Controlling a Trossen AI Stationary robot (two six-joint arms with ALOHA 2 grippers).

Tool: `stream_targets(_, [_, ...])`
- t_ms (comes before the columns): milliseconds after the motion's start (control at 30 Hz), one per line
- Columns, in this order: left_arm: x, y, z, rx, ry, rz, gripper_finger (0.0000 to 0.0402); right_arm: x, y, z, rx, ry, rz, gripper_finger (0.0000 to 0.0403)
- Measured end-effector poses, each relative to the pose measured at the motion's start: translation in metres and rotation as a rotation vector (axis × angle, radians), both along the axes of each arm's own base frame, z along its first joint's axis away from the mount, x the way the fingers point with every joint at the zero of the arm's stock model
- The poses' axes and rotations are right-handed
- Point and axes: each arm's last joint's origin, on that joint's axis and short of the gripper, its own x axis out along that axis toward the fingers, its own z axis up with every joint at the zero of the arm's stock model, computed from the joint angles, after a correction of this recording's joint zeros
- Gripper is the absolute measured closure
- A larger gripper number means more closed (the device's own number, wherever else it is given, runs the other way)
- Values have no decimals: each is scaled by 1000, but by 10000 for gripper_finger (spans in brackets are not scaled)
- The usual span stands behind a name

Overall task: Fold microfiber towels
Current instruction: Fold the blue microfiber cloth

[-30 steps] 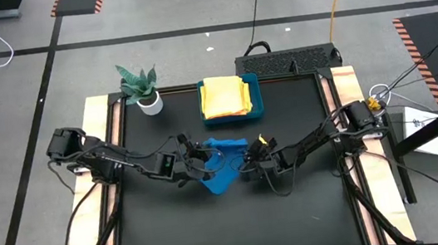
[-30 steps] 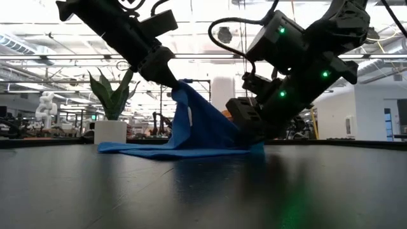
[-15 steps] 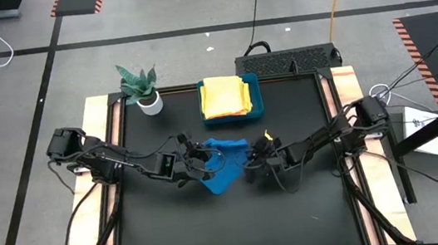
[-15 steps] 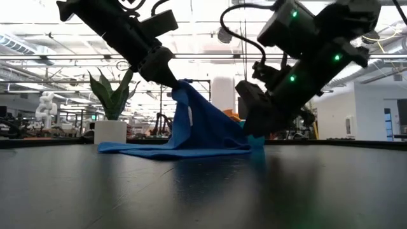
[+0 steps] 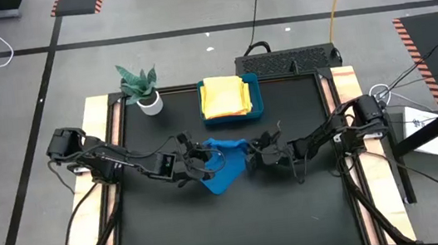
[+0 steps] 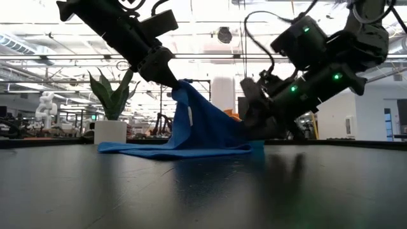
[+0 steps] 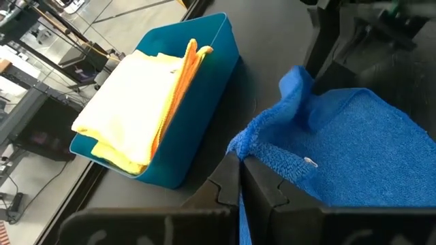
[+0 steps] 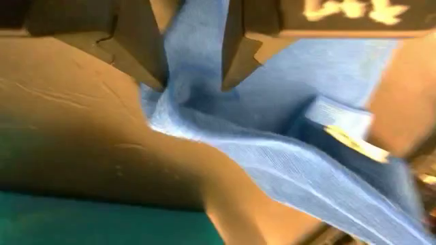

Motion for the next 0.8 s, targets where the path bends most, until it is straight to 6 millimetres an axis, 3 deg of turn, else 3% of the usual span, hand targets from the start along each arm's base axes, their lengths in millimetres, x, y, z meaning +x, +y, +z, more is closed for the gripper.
stream_targets(333, [0,0,0,-1,-4,0,398,-3,-9,-2,25,-27,44,362])
stream_targets(567, [0,0,0,9,3,1,397,-2,-10,1,-11,-8,124,400])
stream_targets(800, [-12,-17,18,6,-33,-63,398,-6,13,37,-17,-79,339,402])
